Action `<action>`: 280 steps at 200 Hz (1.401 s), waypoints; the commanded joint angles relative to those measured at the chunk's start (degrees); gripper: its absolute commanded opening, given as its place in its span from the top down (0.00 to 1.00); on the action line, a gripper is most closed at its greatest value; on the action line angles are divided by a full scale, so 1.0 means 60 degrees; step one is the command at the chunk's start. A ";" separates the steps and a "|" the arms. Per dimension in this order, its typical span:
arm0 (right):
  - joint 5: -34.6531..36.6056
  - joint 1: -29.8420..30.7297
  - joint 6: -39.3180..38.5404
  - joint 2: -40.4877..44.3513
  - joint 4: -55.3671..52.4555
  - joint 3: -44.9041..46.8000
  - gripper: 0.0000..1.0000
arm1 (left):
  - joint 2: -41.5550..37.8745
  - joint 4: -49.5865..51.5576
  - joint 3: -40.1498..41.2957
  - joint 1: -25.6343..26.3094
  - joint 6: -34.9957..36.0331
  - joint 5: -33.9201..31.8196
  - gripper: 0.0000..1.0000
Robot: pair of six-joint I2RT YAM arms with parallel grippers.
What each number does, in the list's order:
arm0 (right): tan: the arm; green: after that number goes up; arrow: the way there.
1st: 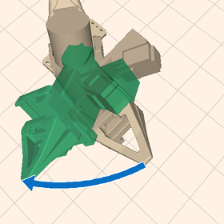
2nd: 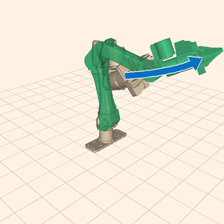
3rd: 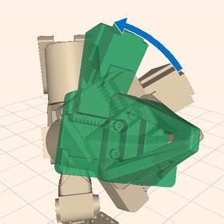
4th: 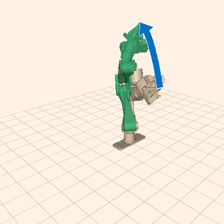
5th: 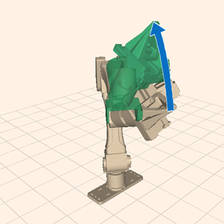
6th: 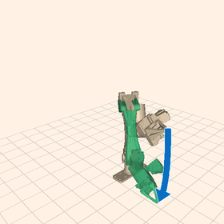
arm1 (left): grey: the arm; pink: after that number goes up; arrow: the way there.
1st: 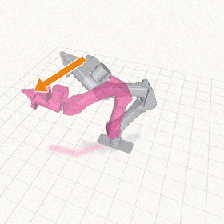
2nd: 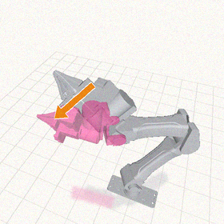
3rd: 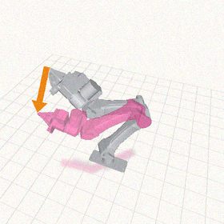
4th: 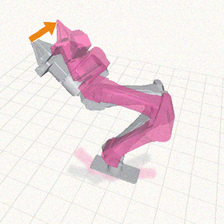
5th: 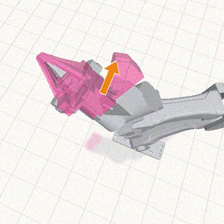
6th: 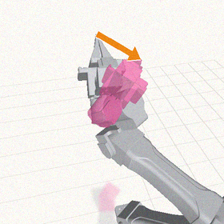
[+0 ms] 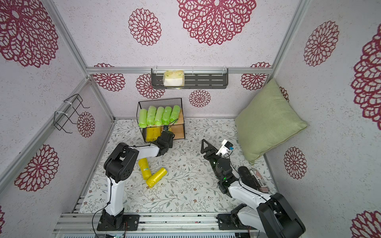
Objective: Sort the rolls of trash bags by color and place them on the shelf
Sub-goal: Place the roll of trash bags on the shelf.
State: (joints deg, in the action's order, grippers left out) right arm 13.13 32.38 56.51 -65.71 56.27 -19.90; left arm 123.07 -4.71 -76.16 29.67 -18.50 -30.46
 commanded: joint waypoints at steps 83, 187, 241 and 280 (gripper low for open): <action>-0.0351 -0.0036 -0.0037 -0.0242 0.0568 0.0187 0.21 | -0.1169 -0.0098 0.0742 0.0508 -0.0196 -0.0577 0.22; -0.0502 -0.0036 -0.0468 -0.0044 0.0277 0.0335 0.22 | -0.2662 0.0053 0.2372 0.0730 -0.0344 0.0698 0.52; -0.0636 -0.0035 -0.0424 -0.0195 0.0308 0.0321 0.22 | -0.1939 0.0126 0.1829 0.0218 0.0152 0.0714 0.66; -0.0653 -0.0036 -0.0415 -0.0304 0.0325 0.0326 0.22 | -0.1400 -0.0080 0.1526 -0.0101 0.0335 0.0852 0.68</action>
State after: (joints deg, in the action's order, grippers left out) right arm 9.80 32.38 55.07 -67.07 56.66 -18.13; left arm 112.09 -4.38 -65.36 30.17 -18.35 -26.30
